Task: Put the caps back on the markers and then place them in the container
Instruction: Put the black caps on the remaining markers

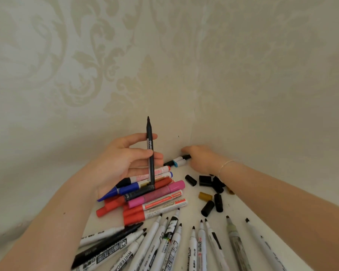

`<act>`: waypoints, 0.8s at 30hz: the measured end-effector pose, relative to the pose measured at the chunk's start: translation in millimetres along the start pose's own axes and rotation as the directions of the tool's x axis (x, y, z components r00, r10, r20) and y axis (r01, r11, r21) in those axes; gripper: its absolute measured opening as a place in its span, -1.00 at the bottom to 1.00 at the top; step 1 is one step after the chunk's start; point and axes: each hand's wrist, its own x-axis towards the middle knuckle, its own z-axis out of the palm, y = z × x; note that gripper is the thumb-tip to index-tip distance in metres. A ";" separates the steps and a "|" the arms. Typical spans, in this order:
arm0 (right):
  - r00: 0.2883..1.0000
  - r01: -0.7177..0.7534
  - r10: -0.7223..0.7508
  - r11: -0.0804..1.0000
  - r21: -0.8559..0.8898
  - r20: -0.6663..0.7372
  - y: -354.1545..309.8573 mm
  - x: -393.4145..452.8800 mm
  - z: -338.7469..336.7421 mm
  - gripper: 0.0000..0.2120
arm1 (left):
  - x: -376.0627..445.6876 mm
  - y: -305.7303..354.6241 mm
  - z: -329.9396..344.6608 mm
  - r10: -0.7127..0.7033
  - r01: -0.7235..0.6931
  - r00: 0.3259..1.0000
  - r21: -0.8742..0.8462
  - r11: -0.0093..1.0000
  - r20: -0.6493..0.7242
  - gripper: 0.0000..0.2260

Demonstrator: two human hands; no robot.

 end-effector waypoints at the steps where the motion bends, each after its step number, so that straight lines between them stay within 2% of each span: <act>1: 1.000 -0.005 0.005 0.999 -0.052 -0.003 2.0 8.4 3.2 -0.63 | 0.4 0.5 -0.4 0.001 -0.001 1.000 -0.002 1.000 0.001 -0.69; 5: 0.999 -0.004 -0.006 0.970 -0.243 -0.039 10.8 29.4 12.1 -0.73 | -0.5 3.0 -3.4 0.004 -0.004 1.000 0.004 1.000 0.004 -0.69; 10: 0.997 -0.031 0.016 0.977 -0.213 -0.074 9.6 32.6 7.0 -0.75 | -2.1 5.8 -4.6 0.014 -0.013 0.999 0.018 1.000 -0.032 -0.69; 12: 0.989 -0.054 0.051 0.998 -0.019 -0.141 6.0 27.0 -5.5 -0.75 | -2.1 6.4 -4.5 0.013 -0.012 0.999 0.032 0.999 -0.045 -0.69; 13: 0.982 -0.058 0.091 0.978 0.200 -0.163 1.7 21.5 -14.4 -0.76 | -2.2 6.6 -4.5 0.013 -0.010 0.999 0.046 0.999 -0.051 -0.69; 14: 0.982 -0.043 0.121 0.891 0.451 -0.145 -4.2 13.8 -24.2 -0.76 | -2.3 6.7 -4.4 0.013 -0.009 0.998 0.061 0.998 -0.056 -0.68; 15: 0.989 -0.017 0.111 0.742 0.670 -0.098 -9.9 5.0 -34.8 -0.77 | -2.3 6.8 -4.0 0.013 -0.008 0.998 0.076 0.997 -0.058 -0.68; 16: 0.996 0.001 0.070 0.588 0.809 -0.052 -13.8 -3.7 -45.3 -0.77 | -2.9 7.1 -3.2 0.013 -0.007 0.998 0.088 0.996 -0.060 -0.68; 18: 0.999 0.019 -0.038 0.387 0.922 -0.005 -19.2 -20.0 -62.7 -0.71 | -4.0 7.4 -1.0 0.014 -0.008 0.998 0.108 0.994 -0.057 -0.68; 19: 0.997 0.021 -0.081 0.333 0.943 0.007 -21.0 -27.2 -69.8 -0.69 | -4.4 7.7 0.4 0.015 -0.009 0.999 0.121 0.993 -0.052 -0.68; 21: 0.992 0.024 -0.126 0.298 0.954 0.014 -23.8 -39.5 -80.3 -0.66 | -5.9 9.0 3.2 0.018 -0.013 0.999 0.147 0.989 -0.035 -0.68; 24: 0.990 0.047 -0.140 0.307 0.951 -0.003 -25.7 -54.2 -88.3 -0.66 | -8.4 11.1 6.5 0.023 -0.022 1.000 0.172 0.985 -0.006 -0.67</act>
